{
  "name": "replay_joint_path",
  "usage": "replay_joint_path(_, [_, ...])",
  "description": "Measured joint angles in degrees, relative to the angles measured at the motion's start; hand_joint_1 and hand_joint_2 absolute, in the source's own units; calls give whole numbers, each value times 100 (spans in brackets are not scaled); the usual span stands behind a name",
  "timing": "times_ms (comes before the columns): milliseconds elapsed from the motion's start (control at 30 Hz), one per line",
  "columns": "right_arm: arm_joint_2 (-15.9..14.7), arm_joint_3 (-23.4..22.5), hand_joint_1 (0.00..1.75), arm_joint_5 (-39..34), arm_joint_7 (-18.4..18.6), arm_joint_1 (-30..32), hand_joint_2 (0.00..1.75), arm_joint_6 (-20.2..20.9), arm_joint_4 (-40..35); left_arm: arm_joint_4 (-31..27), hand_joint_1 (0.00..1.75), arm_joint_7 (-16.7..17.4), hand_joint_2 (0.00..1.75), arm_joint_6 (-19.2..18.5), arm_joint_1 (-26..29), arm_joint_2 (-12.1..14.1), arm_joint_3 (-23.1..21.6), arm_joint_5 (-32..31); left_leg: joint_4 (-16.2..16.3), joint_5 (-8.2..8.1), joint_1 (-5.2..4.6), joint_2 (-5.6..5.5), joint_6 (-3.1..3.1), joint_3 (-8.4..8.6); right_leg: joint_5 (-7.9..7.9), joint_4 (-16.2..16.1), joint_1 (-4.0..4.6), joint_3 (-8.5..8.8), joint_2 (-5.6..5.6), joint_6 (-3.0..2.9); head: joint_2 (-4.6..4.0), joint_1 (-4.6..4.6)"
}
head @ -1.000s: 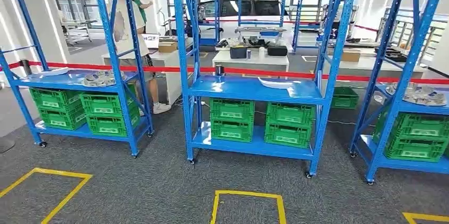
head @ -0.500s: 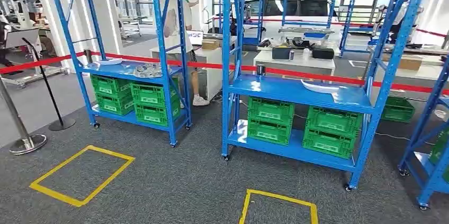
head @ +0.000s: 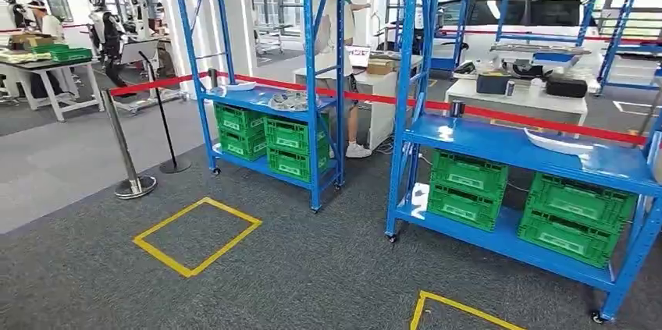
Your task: Take the parts from the cabinet and place them on the table.
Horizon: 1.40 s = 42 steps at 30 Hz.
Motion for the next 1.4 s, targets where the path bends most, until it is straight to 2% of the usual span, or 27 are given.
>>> replay_joint_path(33, [0,0,0,-2,-2,-7,175,-2,0,-17,175,-31,175,0,23,2,41,0,-27,24,7,-74,-52,-49,28,-33,-12,6,-79,-51,0,-2])
replay_joint_path(67, [9,0,0,-2,-2,-25,175,-2,0,-33,175,-59,175,0,46,11,77,-4,24,0,10,62,-50,-55,75,-92,-44,7,-176,-115,0,-4])
replay_joint_path(100, [7,0,0,-4,22,-29,175,-2,0,-42,175,-103,175,43,33,42,105,-74,166,-135,-14,435,-59,-114,86,-110,-36,10,-229,-139,0,-7])
replay_joint_path(133, [7,0,0,-4,72,-20,175,-2,0,-41,175,-122,175,103,-24,88,107,-178,523,-398,-17,646,-79,-279,89,-109,-28,5,-318,-169,0,-7])
replay_joint_path(200, [4,0,0,-2,155,2,175,-2,0,-39,175,-153,175,243,-79,171,107,-311,1320,-804,-6,747,-119,-605,87,-104,-10,-6,-496,-177,0,-4])
replay_joint_path(233, [7,0,0,-2,168,3,175,-2,0,-33,175,-157,175,288,-83,208,107,-360,1519,-849,-6,750,-134,-667,84,-102,-9,-11,-582,-180,0,-7])
replay_joint_path(267, [9,0,0,-11,166,4,175,-2,0,-28,175,-168,175,326,-90,245,107,-396,1487,-788,-5,757,-147,-618,79,-98,-9,-15,-663,-186,0,-4])
replay_joint_path(333, [35,0,0,-77,175,-14,175,-2,0,-39,175,-203,175,407,-134,365,111,-470,777,-398,-3,842,-152,-190,66,-69,-12,-24,-827,-176,0,-4])
replay_joint_path(400, [48,-4,0,-138,227,-23,175,-2,0,-76,175,-201,175,467,-205,541,122,-470,-9,-235,-26,1332,-100,238,38,-40,9,-7,-944,-133,0,-4])
replay_joint_path(533, [81,-24,0,-173,299,-53,175,-2,0,-59,175,-151,175,562,-354,813,118,-472,-16,-171,-78,1053,54,175,4,-60,25,73,-1212,-6,0,-4])
replay_joint_path(567, [85,-28,0,-173,299,-67,175,-2,0,-59,175,-142,175,577,-356,848,118,-472,-69,-120,-20,988,110,270,-30,-36,19,80,-1127,54,0,-4])
replay_joint_path(633, [87,-35,0,-179,297,-79,175,-4,0,-48,175,-142,175,627,-440,894,116,-479,-80,-84,-8,878,163,229,-322,383,-7,-88,-497,107,0,-2])
replay_joint_path(733, [92,-48,0,-186,240,-31,175,-2,0,-22,175,-151,175,754,-475,947,103,-481,-68,-71,-17,660,182,187,-807,1582,-11,-678,-354,120,0,-2])
replay_joint_path(767, [92,-50,0,-186,232,-15,175,-2,0,-11,175,-148,175,789,-483,975,103,-461,-54,-70,-16,575,181,184,-741,1650,-15,-731,-349,116,0,-2])
replay_joint_path(833, [92,-55,0,-168,221,-15,175,-2,0,13,175,-135,175,881,-515,1008,103,-376,-23,-75,-4,394,163,184,-255,1025,-40,-476,-312,102,0,0])
replay_joint_path(867, [92,-55,0,-155,151,-17,175,-2,0,15,175,-162,175,938,-522,1016,103,-282,-2,-84,7,313,134,183,20,507,-56,-248,-202,92,0,-2])
replay_joint_path(900, [92,-55,0,-142,86,-17,175,-2,0,15,175,-207,175,988,-522,1021,103,-175,13,-92,21,252,104,166,102,118,-80,-97,93,80,0,-2])
replay_joint_path(933, [92,-55,0,-138,41,-15,175,-2,0,11,175,-247,175,1023,-528,1029,109,-85,48,-104,-14,187,53,124,40,34,-70,-61,222,88,0,-4])
replay_joint_path(1033, [94,-55,0,-133,-9,-17,175,-2,0,-2,175,-312,175,1038,-496,1069,144,33,-43,-19,54,-34,-93,27,64,43,-4,-72,-23,-19,0,0])
replay_joint_path(1067, [109,-55,0,-133,-24,-26,175,-2,0,-6,175,-317,175,1038,-479,1084,168,57,-56,-12,53,-109,-136,29,100,-25,-56,-52,-112,-73,0,-4])
replay_joint_path(1133, [111,-57,0,-131,-37,-46,175,-4,0,-13,175,-321,175,1045,-470,1119,197,66,249,-244,26,483,-131,-102,131,-82,-57,-38,-261,-158,0,-15])
replay_joint_path(1167, [111,-59,0,-129,-35,-40,175,-4,0,-13,175,-323,175,1047,-495,1123,197,66,672,-502,26,645,-149,-298,132,-83,-47,-44,-352,-173,0,-13])
replay_joint_path(1233, [111,-59,0,-127,-20,-16,175,-4,0,-9,175,-337,175,1091,-482,1123,197,66,1467,-846,33,738,-178,-645,119,-79,-27,-54,-542,-191,0,-13])
replay_joint_path(1267, [114,-59,0,-125,-2,-12,175,-4,0,-6,175,-345,175,1119,-483,1123,197,66,1586,-845,34,748,-188,-689,117,-73,-25,-58,-618,-193,0,-13])
replay_joint_path(1333, [118,-59,0,-122,9,-20,175,-4,0,2,175,-350,175,1176,-502,1123,197,59,1120,-512,36,807,-197,-402,101,-58,-26,-58,-790,-176,0,-13])
replay_joint_path(1367, [129,-59,0,-125,-2,-28,175,-4,0,2,175,-337,175,1202,-522,1132,197,55,652,-294,38,908,-197,-132,87,-47,-28,-49,-862,-162,0,-15])
replay_joint_path(1400, [129,-59,0,-129,-18,-38,175,-4,0,4,175,-323,175,1213,-549,1148,197,59,138,-121,31,1225,-181,173,67,-27,-9,-29,-934,-130,0,-13])
